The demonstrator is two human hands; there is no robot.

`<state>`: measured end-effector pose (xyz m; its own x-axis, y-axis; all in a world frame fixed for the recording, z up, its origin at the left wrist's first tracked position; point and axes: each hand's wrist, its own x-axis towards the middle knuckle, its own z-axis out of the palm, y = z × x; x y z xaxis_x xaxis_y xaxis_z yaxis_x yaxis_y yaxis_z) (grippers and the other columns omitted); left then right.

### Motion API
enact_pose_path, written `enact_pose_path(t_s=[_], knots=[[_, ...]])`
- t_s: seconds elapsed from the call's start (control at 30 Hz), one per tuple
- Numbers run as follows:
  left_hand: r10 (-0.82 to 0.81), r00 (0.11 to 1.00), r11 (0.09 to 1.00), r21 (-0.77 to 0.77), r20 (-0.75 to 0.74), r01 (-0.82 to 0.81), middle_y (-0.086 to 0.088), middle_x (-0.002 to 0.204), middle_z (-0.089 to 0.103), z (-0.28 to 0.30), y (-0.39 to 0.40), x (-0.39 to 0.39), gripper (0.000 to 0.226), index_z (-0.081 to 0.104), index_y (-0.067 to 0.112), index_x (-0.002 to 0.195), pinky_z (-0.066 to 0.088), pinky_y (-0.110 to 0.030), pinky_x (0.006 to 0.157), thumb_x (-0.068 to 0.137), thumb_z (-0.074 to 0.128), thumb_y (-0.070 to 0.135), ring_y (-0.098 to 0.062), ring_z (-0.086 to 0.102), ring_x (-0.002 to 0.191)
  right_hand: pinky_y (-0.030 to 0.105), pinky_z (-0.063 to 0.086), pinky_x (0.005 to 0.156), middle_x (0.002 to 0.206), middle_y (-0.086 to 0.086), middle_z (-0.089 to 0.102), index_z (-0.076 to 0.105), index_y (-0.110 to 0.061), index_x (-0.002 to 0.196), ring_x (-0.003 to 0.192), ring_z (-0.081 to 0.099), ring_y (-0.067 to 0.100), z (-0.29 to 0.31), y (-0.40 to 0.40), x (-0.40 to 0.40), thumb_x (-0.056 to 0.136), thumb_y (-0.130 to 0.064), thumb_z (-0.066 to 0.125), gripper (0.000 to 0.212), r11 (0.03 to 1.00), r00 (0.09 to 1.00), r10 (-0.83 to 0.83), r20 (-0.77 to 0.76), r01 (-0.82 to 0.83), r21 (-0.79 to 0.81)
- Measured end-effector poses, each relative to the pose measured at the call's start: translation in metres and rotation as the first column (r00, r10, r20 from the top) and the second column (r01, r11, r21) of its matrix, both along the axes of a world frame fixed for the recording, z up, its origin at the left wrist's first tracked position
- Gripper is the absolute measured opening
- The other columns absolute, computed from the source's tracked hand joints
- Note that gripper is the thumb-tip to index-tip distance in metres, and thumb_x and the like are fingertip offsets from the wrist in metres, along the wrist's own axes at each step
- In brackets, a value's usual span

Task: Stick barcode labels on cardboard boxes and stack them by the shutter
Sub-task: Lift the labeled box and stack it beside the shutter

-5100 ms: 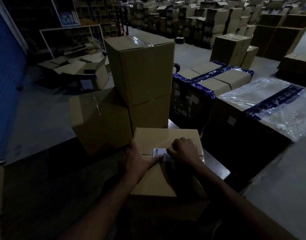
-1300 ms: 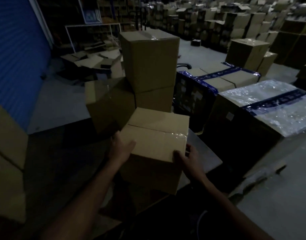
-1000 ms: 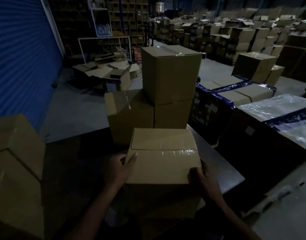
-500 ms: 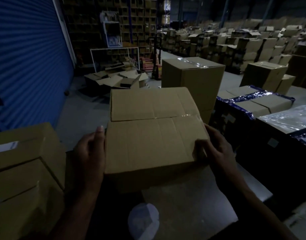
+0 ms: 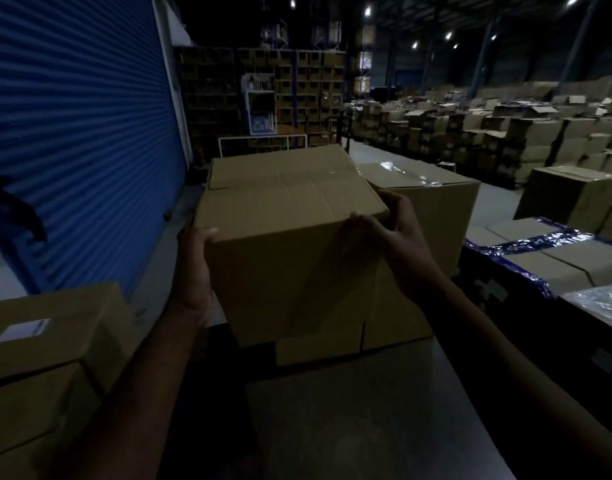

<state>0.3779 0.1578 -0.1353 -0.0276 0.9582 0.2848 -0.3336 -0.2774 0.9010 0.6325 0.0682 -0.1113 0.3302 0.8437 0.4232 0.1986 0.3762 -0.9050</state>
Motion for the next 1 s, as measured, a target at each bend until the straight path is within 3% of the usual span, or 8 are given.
enact_pose_path(t_s=[0.1,0.2,0.33,0.47,0.6,0.77,0.87,1.0], knots=[[0.047,0.998,0.999,-0.021,-0.043,-0.048,0.001,0.111,0.063,0.005,0.031,0.023,0.030,0.066,0.029,0.104,0.046,-0.055,0.102,0.081,0.057,0.045,-0.029,0.059,0.115,0.027,0.055,0.086,0.129,-0.002,0.048,0.035,-0.017,0.138,0.117,0.054,0.014,-0.002,0.032,0.033,0.084,-0.011,0.069,0.064,0.996,0.996,0.085,0.037,-0.084,-0.025],[0.072,0.994,0.997,-0.033,-0.083,-0.075,-0.002,0.117,0.061,0.003,0.063,0.046,0.029,0.066,0.031,0.100,0.041,-0.061,0.106,0.081,0.056,0.050,-0.034,0.054,0.122,0.042,0.053,0.096,0.137,0.003,0.046,0.038,-0.020,0.140,0.122,0.051,0.019,-0.007,0.067,0.067,0.083,-0.011,0.070,0.067,0.997,0.989,0.061,0.134,-0.055,-0.053],[0.136,0.984,0.990,-0.030,-0.113,-0.140,0.004,0.102,0.057,0.012,0.084,0.084,0.009,0.060,0.030,0.090,0.041,-0.056,0.108,0.092,0.053,0.036,-0.020,0.056,0.104,0.035,0.050,0.100,0.135,-0.002,0.042,0.044,-0.018,0.140,0.118,0.050,0.013,-0.010,0.102,0.097,0.081,-0.016,0.073,0.066,0.991,0.925,-0.123,0.360,0.135,-0.008],[0.151,0.977,0.987,-0.026,-0.154,-0.156,0.001,0.109,0.053,0.007,0.104,0.114,0.016,0.059,0.031,0.090,0.038,-0.057,0.109,0.085,0.049,0.044,-0.030,0.051,0.122,0.035,0.054,0.094,0.127,0.003,0.051,0.051,-0.015,0.131,0.110,0.056,0.012,-0.016,0.124,0.116,0.077,-0.015,0.078,0.061,0.949,0.844,-0.314,0.435,0.299,0.103],[0.184,0.970,0.982,-0.005,-0.158,-0.187,0.011,0.100,0.049,0.002,0.119,0.136,0.038,0.057,0.015,0.106,0.039,-0.037,0.098,0.085,0.046,0.044,-0.018,0.046,0.111,0.038,0.055,0.091,0.125,0.003,0.059,0.049,-0.015,0.134,0.111,0.058,0.015,-0.025,0.138,0.130,0.075,-0.018,0.079,0.067,0.914,0.801,-0.406,0.440,0.358,0.191],[0.239,0.952,0.970,0.009,-0.189,-0.242,0.017,0.097,0.046,-0.003,0.140,0.149,0.036,0.058,0.000,0.125,0.035,-0.029,0.091,0.107,0.039,0.025,-0.012,0.043,0.109,0.040,0.054,0.086,0.118,0.004,0.062,0.056,-0.015,0.128,0.107,0.057,0.018,-0.033,0.146,0.138,0.074,-0.026,0.080,0.061,0.874,0.729,-0.486,0.483,0.416,0.252],[0.222,0.947,0.972,-0.029,-0.233,-0.235,0.011,0.109,0.053,-0.012,0.148,0.148,0.034,0.058,0.009,0.125,0.038,-0.036,0.103,0.106,0.041,0.031,-0.019,0.046,0.122,0.035,0.052,0.088,0.118,0.004,0.061,0.057,-0.015,0.127,0.108,0.055,0.018,-0.036,0.149,0.138,0.075,-0.023,0.079,0.057,0.870,0.725,-0.493,0.481,0.413,0.269],[0.155,0.950,0.987,-0.002,-0.271,-0.161,0.011,0.142,0.043,-0.018,0.154,0.143,0.052,0.039,0.026,0.151,0.032,-0.031,0.104,0.101,0.047,0.036,-0.009,0.039,0.130,0.036,0.050,0.088,0.120,0.003,0.059,0.057,-0.016,0.127,0.111,0.052,0.019,-0.039,0.149,0.136,0.076,-0.024,0.079,0.056,0.861,0.715,-0.509,0.480,0.425,0.281]])
